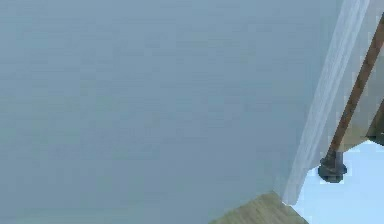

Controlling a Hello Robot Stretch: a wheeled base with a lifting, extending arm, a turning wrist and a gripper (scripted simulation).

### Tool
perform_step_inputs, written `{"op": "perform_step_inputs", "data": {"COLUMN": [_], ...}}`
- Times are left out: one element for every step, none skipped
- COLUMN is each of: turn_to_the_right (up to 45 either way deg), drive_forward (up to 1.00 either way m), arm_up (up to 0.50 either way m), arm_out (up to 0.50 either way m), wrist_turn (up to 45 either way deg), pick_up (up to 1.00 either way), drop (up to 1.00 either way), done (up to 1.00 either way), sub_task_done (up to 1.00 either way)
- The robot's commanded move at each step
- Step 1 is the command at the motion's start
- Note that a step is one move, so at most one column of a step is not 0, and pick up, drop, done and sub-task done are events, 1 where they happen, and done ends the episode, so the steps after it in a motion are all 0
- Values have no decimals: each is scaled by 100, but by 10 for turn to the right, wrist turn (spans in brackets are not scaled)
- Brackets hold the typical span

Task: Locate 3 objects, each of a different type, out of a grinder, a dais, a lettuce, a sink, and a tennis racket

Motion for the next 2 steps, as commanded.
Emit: {"op": "perform_step_inputs", "data": {"turn_to_the_right": [210,0], "drive_forward": [0,30], "arm_up": [0,0], "arm_out": [0,0], "wrist_turn": [0,0], "pick_up": [0,0], "drop": [0,0], "done": [0,0], "sub_task_done": [0,0]}}
